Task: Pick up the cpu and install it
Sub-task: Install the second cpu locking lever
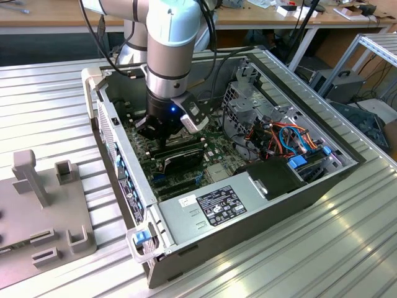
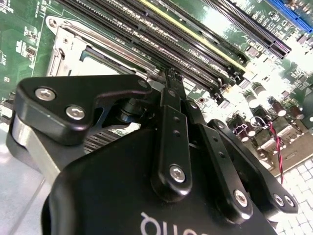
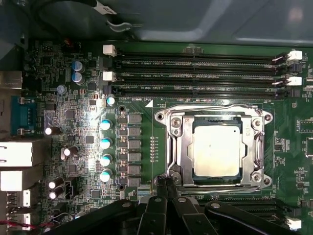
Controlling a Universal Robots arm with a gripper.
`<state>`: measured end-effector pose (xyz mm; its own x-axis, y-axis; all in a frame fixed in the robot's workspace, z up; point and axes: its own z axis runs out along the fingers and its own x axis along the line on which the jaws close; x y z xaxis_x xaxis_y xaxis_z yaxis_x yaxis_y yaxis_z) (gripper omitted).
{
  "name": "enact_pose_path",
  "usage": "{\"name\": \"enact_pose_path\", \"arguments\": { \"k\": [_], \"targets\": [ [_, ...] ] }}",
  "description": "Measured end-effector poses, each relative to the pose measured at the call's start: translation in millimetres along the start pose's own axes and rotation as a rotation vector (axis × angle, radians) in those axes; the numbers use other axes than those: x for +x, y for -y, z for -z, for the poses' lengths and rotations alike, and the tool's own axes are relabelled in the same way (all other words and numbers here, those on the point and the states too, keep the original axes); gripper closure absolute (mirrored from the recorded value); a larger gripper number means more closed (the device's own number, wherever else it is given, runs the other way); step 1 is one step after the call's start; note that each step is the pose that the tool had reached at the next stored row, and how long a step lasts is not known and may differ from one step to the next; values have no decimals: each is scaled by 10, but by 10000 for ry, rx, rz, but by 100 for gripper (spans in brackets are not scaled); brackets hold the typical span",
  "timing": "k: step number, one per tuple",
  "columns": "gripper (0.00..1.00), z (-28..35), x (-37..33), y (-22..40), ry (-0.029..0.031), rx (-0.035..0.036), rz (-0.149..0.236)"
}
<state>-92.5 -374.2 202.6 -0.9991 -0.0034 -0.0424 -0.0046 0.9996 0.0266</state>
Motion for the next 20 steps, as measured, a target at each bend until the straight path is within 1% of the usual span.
{"name": "enact_pose_path", "arguments": {
  "k": [13,20],
  "targets": [
    [89,-10,8,-2,1,-2,-1],
    [89,-9,2,3,-2,9,0]
  ]
}}
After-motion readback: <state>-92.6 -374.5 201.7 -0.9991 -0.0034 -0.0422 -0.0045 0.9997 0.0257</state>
